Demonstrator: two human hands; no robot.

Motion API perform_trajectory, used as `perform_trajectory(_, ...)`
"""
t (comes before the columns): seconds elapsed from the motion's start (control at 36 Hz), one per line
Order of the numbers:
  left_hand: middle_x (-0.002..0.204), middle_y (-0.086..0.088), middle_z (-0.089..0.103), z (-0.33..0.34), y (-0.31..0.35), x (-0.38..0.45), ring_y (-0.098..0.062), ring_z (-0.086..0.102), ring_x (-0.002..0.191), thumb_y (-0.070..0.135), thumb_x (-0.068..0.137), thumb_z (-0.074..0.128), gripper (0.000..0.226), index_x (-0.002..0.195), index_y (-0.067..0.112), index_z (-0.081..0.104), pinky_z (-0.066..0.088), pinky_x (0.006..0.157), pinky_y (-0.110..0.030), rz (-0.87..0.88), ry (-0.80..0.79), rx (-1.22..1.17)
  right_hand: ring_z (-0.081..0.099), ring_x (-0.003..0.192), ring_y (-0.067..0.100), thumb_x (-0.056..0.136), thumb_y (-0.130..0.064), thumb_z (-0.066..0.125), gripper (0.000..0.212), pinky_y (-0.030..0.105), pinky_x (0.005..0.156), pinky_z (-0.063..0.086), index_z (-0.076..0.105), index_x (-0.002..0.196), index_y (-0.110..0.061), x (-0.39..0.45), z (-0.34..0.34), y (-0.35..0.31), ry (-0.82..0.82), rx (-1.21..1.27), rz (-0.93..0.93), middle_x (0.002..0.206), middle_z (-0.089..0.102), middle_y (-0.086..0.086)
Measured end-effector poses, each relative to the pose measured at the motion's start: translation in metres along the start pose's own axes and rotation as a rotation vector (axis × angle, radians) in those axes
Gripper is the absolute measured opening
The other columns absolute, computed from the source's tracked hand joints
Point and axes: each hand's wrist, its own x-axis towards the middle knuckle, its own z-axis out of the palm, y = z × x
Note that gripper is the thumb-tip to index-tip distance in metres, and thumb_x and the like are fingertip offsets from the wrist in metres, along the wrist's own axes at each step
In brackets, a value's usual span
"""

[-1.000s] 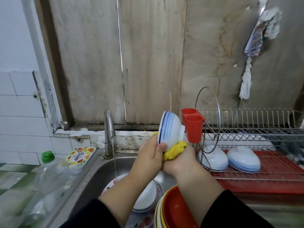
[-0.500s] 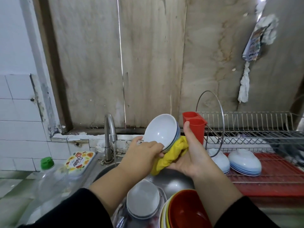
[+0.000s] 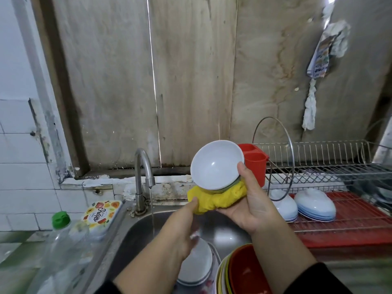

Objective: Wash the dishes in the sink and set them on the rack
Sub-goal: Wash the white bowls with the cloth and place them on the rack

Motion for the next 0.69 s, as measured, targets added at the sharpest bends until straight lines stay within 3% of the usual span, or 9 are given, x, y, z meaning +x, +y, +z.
perform_trajectory(0.08, 0.074, 0.0, 0.05, 0.002, 0.002, 0.006, -0.011, 0.043, 0.061, 0.041, 0.098, 0.043, 0.027, 0.091, 0.018, 0.055, 0.031, 0.071, -0.029, -0.123, -0.122, -0.148, 0.066, 0.098, 0.036, 0.067, -0.039, 0.062, 0.056, 0.053, 0.073, 0.056, 0.057, 0.117, -0.013, -0.003, 0.005, 0.005, -0.021, -0.027, -0.006, 0.109, 0.069, 0.018)
perform_trajectory(0.19, 0.099, 0.0, 0.062, 0.007, 0.009, 0.002, -0.016, 0.061, 0.101, 0.032, 0.099, 0.045, 0.027, 0.119, 0.017, 0.057, 0.04, 0.086, -0.029, -0.04, -0.15, -0.383, 0.063, 0.107, 0.036, 0.054, -0.04, 0.087, 0.086, 0.052, 0.078, 0.055, 0.053, 0.127, -0.011, -0.004, -0.001, 0.01, -0.045, -0.109, -0.028, 0.119, 0.065, 0.018)
perform_trajectory(0.25, 0.095, -0.004, 0.065, 0.007, 0.01, 0.0, -0.018, 0.061, 0.085, 0.033, 0.1, 0.042, 0.033, 0.122, 0.013, 0.056, 0.047, 0.075, -0.03, -0.019, -0.193, -0.465, 0.063, 0.108, 0.034, 0.039, -0.042, 0.094, 0.096, 0.05, 0.083, 0.054, 0.059, 0.123, -0.012, -0.007, -0.004, 0.009, -0.074, -0.128, -0.026, 0.12, 0.064, 0.017)
perform_trajectory(0.33, 0.099, -0.01, 0.067, 0.006, 0.007, -0.002, -0.023, 0.062, 0.085, 0.038, 0.101, 0.034, 0.042, 0.127, 0.011, 0.052, 0.057, 0.06, -0.033, -0.008, -0.256, -0.516, 0.066, 0.103, 0.029, 0.035, -0.04, 0.095, 0.074, 0.044, 0.083, 0.056, 0.075, 0.101, -0.012, -0.014, -0.009, 0.007, -0.117, -0.146, -0.071, 0.114, 0.068, 0.015)
perform_trajectory(0.39, 0.104, -0.014, 0.066, 0.007, 0.006, -0.008, -0.027, 0.062, 0.089, 0.038, 0.101, 0.032, 0.045, 0.129, 0.01, 0.051, 0.058, 0.053, -0.036, -0.012, -0.304, -0.562, 0.064, 0.107, 0.029, 0.037, -0.04, 0.094, 0.083, 0.044, 0.089, 0.054, 0.069, 0.11, -0.01, -0.019, -0.011, 0.004, -0.091, -0.162, -0.11, 0.118, 0.066, 0.016)
perform_trajectory(0.44, 0.113, -0.017, 0.064, 0.009, 0.005, -0.014, -0.032, 0.061, 0.098, 0.037, 0.102, 0.03, 0.046, 0.131, 0.008, 0.05, 0.058, 0.061, -0.044, -0.016, -0.316, -0.604, 0.061, 0.112, 0.03, 0.042, -0.041, 0.093, 0.087, 0.047, 0.095, 0.049, 0.062, 0.117, -0.01, -0.027, -0.01, 0.001, -0.054, -0.189, -0.136, 0.121, 0.065, 0.016)
perform_trajectory(0.5, 0.127, -0.019, 0.059, 0.011, 0.005, -0.018, -0.033, 0.057, 0.109, 0.037, 0.102, 0.028, 0.046, 0.131, 0.006, 0.049, 0.049, 0.069, -0.045, -0.008, -0.308, -0.642, 0.064, 0.107, 0.028, 0.057, -0.037, 0.085, 0.068, 0.046, 0.094, 0.05, 0.062, 0.115, -0.011, -0.037, -0.009, -0.004, 0.01, -0.217, -0.17, 0.114, 0.068, 0.013)
perform_trajectory(0.58, 0.133, -0.019, 0.055, 0.013, 0.003, -0.024, -0.032, 0.053, 0.115, 0.036, 0.103, 0.027, 0.047, 0.13, 0.005, 0.049, 0.044, 0.069, -0.042, 0.016, -0.299, -0.659, 0.068, 0.087, 0.016, 0.067, -0.031, 0.061, 0.04, 0.036, 0.082, 0.053, 0.063, 0.104, -0.016, -0.051, -0.013, -0.012, 0.129, -0.272, -0.191, 0.096, 0.073, 0.003)
perform_trajectory(0.69, 0.134, -0.019, 0.053, 0.023, -0.002, -0.033, -0.032, 0.049, 0.124, 0.035, 0.103, 0.025, 0.047, 0.13, 0.005, 0.048, 0.042, 0.073, -0.043, 0.029, -0.281, -0.646, 0.065, 0.089, 0.014, 0.066, -0.031, 0.06, 0.041, 0.028, 0.071, 0.05, 0.061, 0.104, -0.017, -0.069, -0.026, -0.021, 0.169, -0.292, -0.209, 0.104, 0.069, 0.004)
